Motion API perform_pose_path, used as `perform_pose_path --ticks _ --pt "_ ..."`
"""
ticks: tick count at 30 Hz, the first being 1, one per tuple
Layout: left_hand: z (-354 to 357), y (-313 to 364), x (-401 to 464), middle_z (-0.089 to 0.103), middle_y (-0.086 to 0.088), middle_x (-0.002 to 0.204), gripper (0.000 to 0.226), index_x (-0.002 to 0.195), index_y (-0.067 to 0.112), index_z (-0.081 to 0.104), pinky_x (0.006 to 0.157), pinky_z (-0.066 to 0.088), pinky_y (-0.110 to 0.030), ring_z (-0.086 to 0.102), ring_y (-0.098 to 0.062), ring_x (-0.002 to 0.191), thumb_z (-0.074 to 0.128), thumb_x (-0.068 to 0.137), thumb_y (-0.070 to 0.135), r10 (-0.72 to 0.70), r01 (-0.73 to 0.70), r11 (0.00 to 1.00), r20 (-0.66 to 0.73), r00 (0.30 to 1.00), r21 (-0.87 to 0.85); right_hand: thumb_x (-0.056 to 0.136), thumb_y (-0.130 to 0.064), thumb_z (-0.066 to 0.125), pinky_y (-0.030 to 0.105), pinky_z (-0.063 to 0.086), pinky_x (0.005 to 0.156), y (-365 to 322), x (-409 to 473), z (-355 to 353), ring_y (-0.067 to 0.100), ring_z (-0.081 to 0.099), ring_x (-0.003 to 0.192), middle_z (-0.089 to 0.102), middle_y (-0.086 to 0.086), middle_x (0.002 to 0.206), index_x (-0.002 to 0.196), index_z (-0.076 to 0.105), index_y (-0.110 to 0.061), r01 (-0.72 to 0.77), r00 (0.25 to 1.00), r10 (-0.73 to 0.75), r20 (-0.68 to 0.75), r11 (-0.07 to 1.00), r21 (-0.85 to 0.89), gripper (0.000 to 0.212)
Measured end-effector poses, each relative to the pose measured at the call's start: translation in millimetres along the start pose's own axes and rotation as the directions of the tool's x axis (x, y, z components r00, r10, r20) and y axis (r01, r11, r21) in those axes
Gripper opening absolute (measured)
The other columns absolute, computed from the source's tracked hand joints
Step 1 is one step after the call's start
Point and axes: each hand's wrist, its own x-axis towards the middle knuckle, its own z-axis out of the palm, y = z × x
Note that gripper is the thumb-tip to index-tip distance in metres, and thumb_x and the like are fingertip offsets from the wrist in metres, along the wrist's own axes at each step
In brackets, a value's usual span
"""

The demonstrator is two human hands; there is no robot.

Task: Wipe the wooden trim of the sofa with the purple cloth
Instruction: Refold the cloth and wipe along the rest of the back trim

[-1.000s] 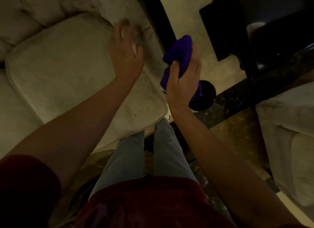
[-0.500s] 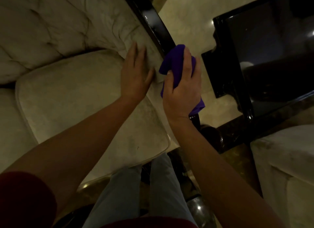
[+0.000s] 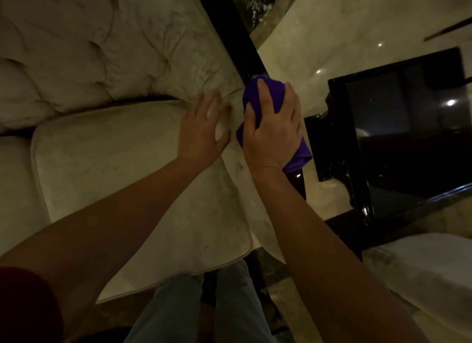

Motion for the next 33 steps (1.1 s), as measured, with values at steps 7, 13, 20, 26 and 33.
perform_pose_path --ticks 7,13,20,26,33 --pt "-50.9 -48.2 72.6 0.023 -0.014 0.168 0.077 0.155 0.019 0.037 0.122 0.022 -0.054 0.018 -0.037 0.155 0.066 0.086 0.04 0.023 -0.012 0.979 -0.052 0.998 0.202 0.102 -0.047 0.047 0.054 0.045 0.104 -15.5 25.0 6.3 0.037 0.044 0.142 0.043 0.014 0.159 0.151 0.049 -0.034 0.007 0.998 -0.006 0.059 1.0 -0.03 0.05" --pt "-35.9 -56.4 78.1 0.011 -0.013 0.171 0.091 0.161 0.022 0.023 0.117 0.03 -0.052 0.007 -0.038 0.157 0.067 0.084 0.045 0.02 -0.018 0.965 -0.005 1.0 0.261 0.101 -0.05 0.038 0.055 0.046 0.101 -26.0 47.4 15.0 0.039 0.045 0.139 0.043 0.016 0.157 0.153 0.044 -0.033 0.091 0.993 -0.084 0.079 0.992 -0.084 0.056" --pt "-52.5 -63.0 83.4 -0.001 -0.002 0.173 0.113 0.162 0.033 0.006 0.09 0.051 -0.046 0.003 -0.028 0.159 0.081 0.078 0.035 -0.045 -0.004 0.92 0.115 0.992 0.391 0.104 -0.049 0.041 0.055 0.047 0.101 -64.2 104.2 31.0 0.042 0.047 0.136 0.044 0.02 0.156 0.157 0.038 -0.026 0.207 0.976 -0.207 0.067 0.978 0.013 0.057" --pt "-77.9 -64.1 77.2 0.009 0.001 0.172 0.086 0.159 0.029 0.028 0.118 0.032 -0.053 0.015 -0.027 0.157 0.071 0.086 0.021 0.002 -0.044 0.907 0.099 0.995 0.42 0.104 -0.048 0.047 0.053 0.048 0.102 -80.8 144.9 36.1 0.042 0.05 0.132 0.045 0.021 0.153 0.157 0.039 -0.022 0.369 0.928 -0.373 0.021 0.924 0.1 0.06" --pt "-156.3 -77.8 131.5 0.015 -0.008 0.171 0.085 0.158 0.022 0.026 0.121 0.027 -0.054 0.018 -0.034 0.155 0.068 0.085 0.031 -0.134 0.198 0.888 -0.178 0.975 0.416 0.103 -0.049 0.048 0.056 0.047 0.106 -113.9 186.3 32.9 0.045 0.047 0.135 0.041 0.025 0.155 0.158 0.032 -0.021 0.498 0.865 -0.501 -0.012 0.856 0.143 0.064"
